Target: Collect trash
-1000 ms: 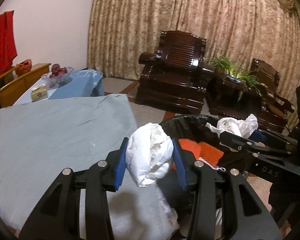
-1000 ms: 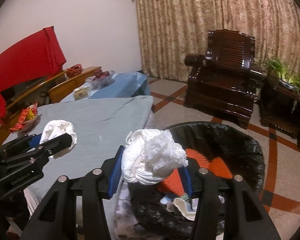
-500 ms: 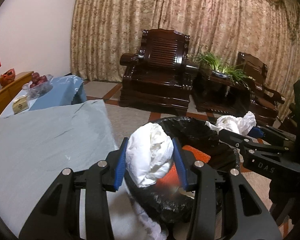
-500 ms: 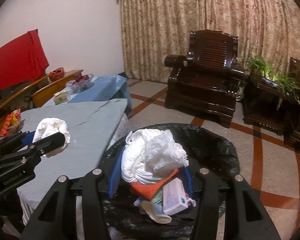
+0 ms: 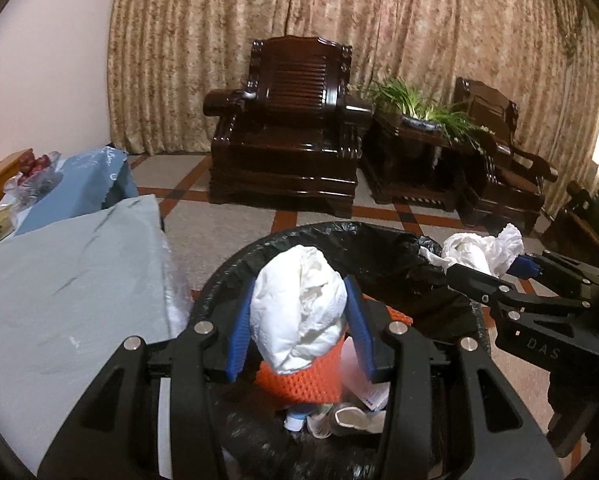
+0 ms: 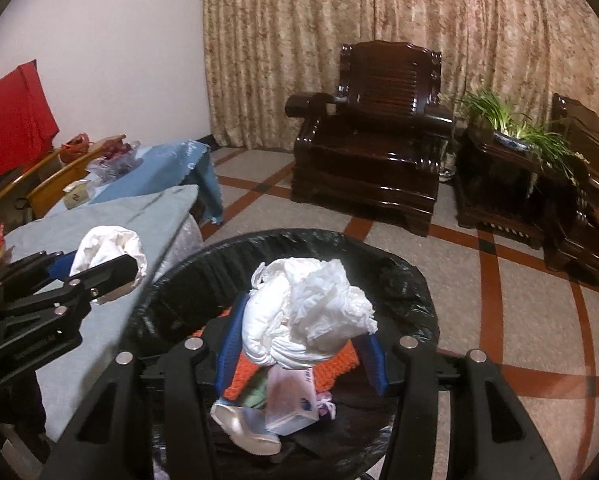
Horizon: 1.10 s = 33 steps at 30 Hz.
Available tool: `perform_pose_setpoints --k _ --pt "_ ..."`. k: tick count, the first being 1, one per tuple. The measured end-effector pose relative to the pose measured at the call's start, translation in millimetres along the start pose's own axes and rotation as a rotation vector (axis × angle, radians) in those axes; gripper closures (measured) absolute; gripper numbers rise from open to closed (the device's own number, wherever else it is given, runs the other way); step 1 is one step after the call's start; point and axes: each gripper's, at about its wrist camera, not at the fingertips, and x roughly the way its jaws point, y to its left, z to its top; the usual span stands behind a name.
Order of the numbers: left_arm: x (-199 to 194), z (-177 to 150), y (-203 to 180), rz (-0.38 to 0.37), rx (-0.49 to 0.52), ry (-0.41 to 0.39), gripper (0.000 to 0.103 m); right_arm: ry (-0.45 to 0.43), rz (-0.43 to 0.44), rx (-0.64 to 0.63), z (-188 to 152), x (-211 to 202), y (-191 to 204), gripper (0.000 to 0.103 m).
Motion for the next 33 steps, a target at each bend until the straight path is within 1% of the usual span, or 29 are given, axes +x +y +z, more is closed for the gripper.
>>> perform_pose_setpoints --k 4,6,7,8,9,10,11,12,13,14,15,16,17,18,21,25,31,33 --pt "22 2 -5 -0.017 0.014 0.019 0.060 0.018 -0.008 0.002 -3 12 -9 0.052" --pt "30 3 -5 -0.029 0.012 0.030 0.056 0.023 -0.012 -0.002 -4 18 -11 0.051" --pt "35 3 -5 -0.046 0.011 0.038 0.052 0.025 -0.015 -0.003 -5 21 -12 0.050" --pt "40 4 -4 -0.052 0.011 0.043 0.044 0.029 -0.017 -0.004 -5 23 -14 0.048" --pt "42 6 -4 -0.054 0.011 0.044 0.040 0.033 -0.021 -0.005 -5 25 -15 0.045" --pt "44 6 -2 -0.064 0.008 0.042 0.034 0.034 -0.023 -0.006 -5 27 -16 0.038" --pt "44 8 -2 -0.067 0.006 0.041 0.029 0.032 -0.026 -0.007 -5 27 -16 0.029" --pt "44 9 0 -0.066 0.003 0.039 0.028 0.029 -0.025 -0.006 -5 27 -17 0.025" --pt "43 10 2 -0.064 -0.001 0.033 0.024 0.023 -0.023 -0.008 -5 26 -17 0.018" --pt "41 12 5 -0.065 -0.007 0.028 0.021 0.019 -0.026 -0.010 -5 25 -17 0.015" --pt "40 13 6 -0.062 -0.011 0.026 0.019 0.018 -0.028 -0.011 -5 23 -16 0.015" --pt "36 14 11 -0.057 -0.021 0.022 0.016 0.019 -0.028 -0.009 -5 22 -16 0.013" --pt "34 15 12 -0.056 -0.027 0.018 0.015 0.018 -0.029 -0.005 -5 20 -15 0.008" --pt "29 17 17 -0.053 -0.035 0.011 0.014 0.014 -0.028 -0.001 -5 18 -16 0.007" --pt "11 20 26 -0.026 -0.044 -0.011 0.011 0.002 -0.010 0.004 -2 7 -11 0.006" --pt "-23 18 42 0.028 -0.060 -0.038 0.007 -0.010 0.029 0.003 2 -11 0 0.006" --pt "-75 7 57 0.121 -0.081 -0.062 0.006 -0.022 0.075 -0.019 -1 -38 28 0.006" --pt "-89 3 62 0.136 -0.099 -0.066 0.006 -0.019 0.094 -0.026 -3 -46 38 0.006"
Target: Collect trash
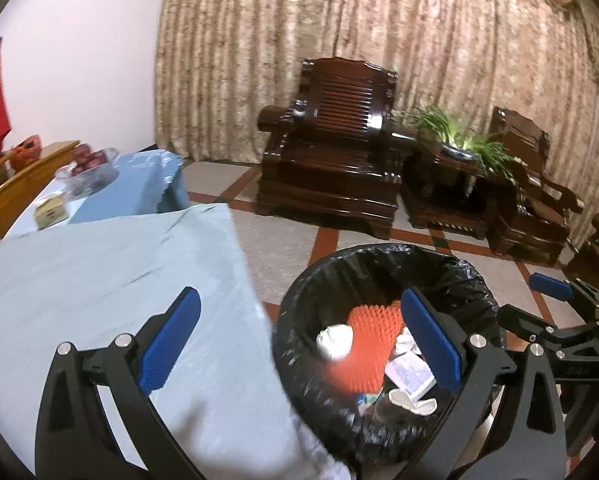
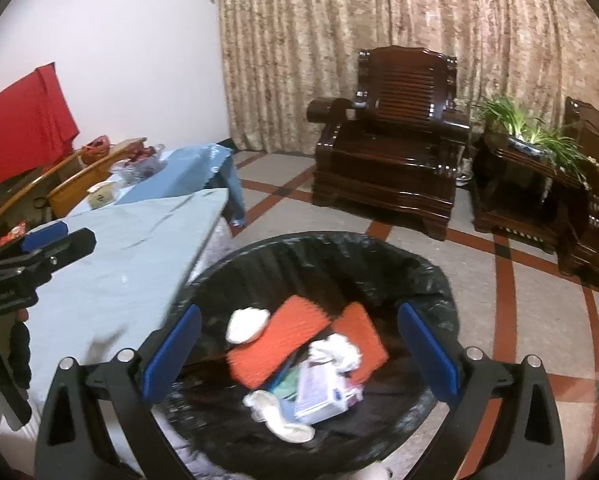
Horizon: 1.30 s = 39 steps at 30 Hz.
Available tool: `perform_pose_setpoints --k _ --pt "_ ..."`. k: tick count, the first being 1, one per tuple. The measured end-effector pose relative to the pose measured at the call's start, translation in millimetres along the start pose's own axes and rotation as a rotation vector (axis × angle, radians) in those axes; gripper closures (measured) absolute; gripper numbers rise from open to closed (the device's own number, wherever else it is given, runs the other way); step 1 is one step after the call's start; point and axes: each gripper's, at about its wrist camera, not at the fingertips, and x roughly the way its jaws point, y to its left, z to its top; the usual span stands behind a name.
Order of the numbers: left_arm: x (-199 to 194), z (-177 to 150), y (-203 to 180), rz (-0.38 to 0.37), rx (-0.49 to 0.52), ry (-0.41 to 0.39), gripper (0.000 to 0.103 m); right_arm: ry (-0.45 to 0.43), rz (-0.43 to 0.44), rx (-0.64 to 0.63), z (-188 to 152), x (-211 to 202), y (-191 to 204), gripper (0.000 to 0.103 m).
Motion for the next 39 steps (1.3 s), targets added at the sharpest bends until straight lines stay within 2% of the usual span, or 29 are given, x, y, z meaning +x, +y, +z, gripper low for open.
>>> perform_pose_setpoints --k 6,18,27,39 --pt "-44 -18 14 0.081 -0.012 -0.016 0.006 -0.017 0.026 -0.014 -4 -24 25 0.006" --pt "-102 -27 12 0.100 -0.012 -0.063 0.006 -0.071 0.032 -0.056 3 -65 53 0.006" --pt "-122 -28 0 0.105 -0.003 -0.090 0.006 -0.094 0.066 -0.072 5 -83 65 0.006" --pt "-134 -29 3 0.112 -0.015 -0.107 0.006 -0.117 0.067 -0.085 7 -89 70 0.006"
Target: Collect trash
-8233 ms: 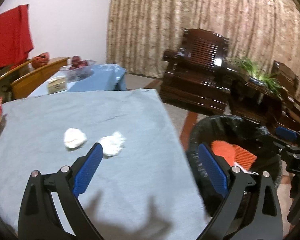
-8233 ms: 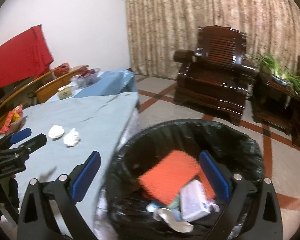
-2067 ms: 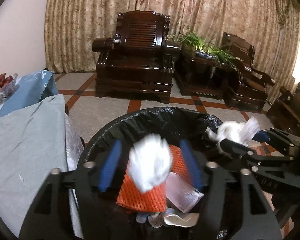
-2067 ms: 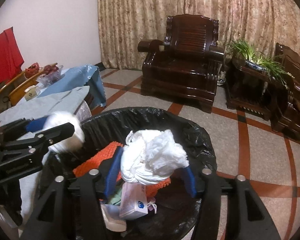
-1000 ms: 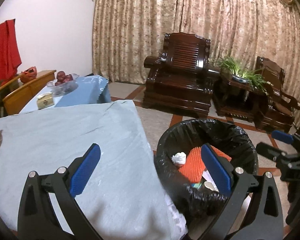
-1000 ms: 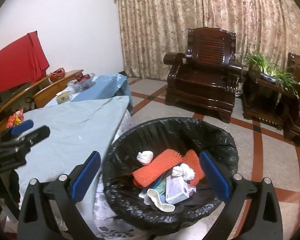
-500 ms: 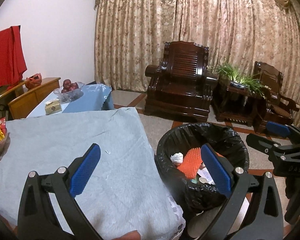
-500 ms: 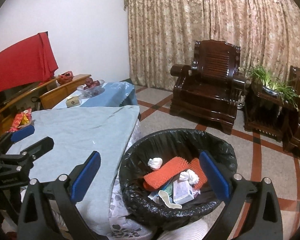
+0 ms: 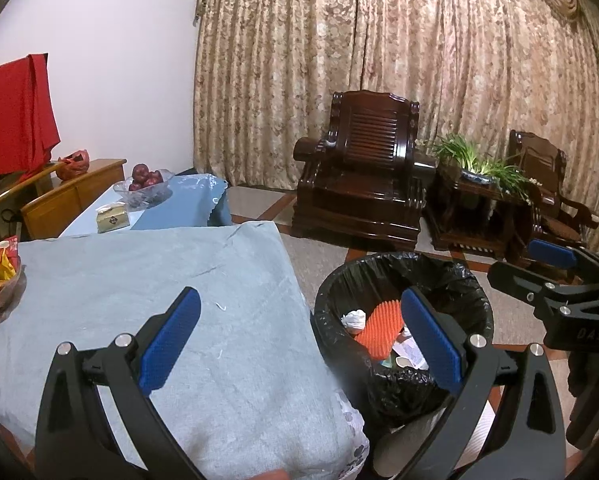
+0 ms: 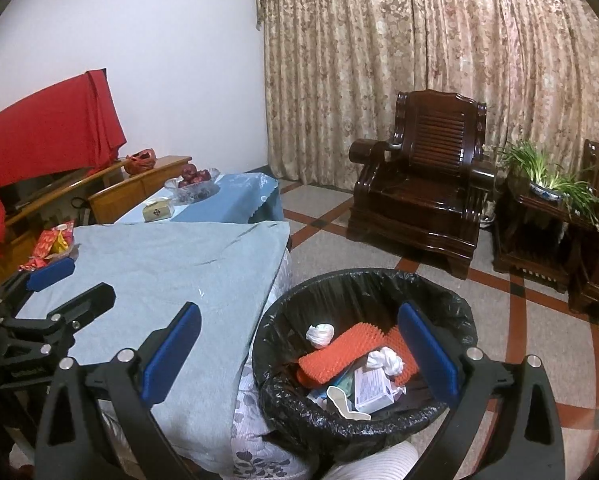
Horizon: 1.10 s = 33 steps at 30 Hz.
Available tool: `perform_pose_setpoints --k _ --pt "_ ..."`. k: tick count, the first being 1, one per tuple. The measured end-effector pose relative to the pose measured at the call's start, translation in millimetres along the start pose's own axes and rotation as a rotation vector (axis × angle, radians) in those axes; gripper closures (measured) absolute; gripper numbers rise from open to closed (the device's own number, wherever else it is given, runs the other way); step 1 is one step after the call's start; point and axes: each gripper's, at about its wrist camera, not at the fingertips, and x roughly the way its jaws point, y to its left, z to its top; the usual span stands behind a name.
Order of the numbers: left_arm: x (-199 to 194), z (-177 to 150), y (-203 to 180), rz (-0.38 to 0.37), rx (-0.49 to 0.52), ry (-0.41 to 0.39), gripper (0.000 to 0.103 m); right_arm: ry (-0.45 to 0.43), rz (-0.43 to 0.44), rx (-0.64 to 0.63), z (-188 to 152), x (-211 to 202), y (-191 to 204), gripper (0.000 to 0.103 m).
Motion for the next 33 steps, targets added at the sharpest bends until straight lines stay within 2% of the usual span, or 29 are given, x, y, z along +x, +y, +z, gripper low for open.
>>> perform_pose_setpoints --k 33 --pt "-1.1 4.0 8.3 0.007 -0.008 -0.001 0.006 0.007 0.006 -0.012 1.6 3.9 5.3 0.006"
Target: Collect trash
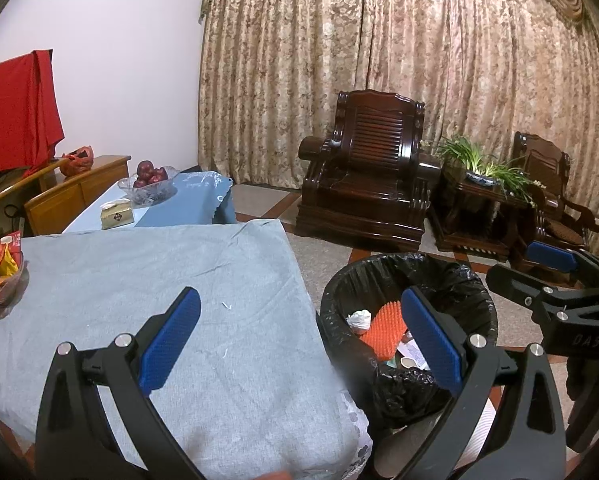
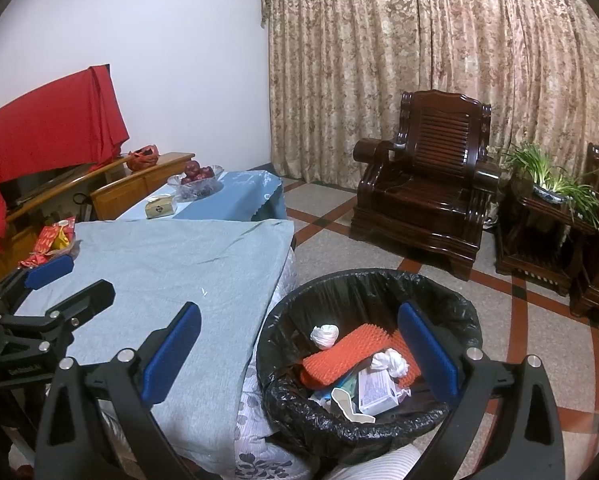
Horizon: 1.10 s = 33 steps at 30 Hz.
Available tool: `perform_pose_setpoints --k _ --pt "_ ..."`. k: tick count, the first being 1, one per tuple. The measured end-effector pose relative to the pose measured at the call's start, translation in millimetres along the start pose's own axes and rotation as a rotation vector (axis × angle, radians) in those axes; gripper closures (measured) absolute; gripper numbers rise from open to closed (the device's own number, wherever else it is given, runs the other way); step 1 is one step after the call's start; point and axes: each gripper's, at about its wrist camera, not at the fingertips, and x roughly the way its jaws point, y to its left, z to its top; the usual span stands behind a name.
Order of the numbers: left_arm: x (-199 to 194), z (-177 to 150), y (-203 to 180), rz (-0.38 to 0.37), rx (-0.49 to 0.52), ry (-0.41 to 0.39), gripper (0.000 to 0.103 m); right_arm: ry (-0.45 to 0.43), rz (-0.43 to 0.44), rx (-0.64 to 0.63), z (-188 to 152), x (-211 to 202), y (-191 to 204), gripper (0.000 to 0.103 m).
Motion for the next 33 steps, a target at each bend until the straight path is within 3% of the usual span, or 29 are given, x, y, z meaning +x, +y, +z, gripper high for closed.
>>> perform_pose_setpoints --k 33 --pt "-0.3 2.1 2.1 0.001 0.001 0.003 0.006 0.003 0.001 -0.002 -1.4 2.8 2.0 0.006"
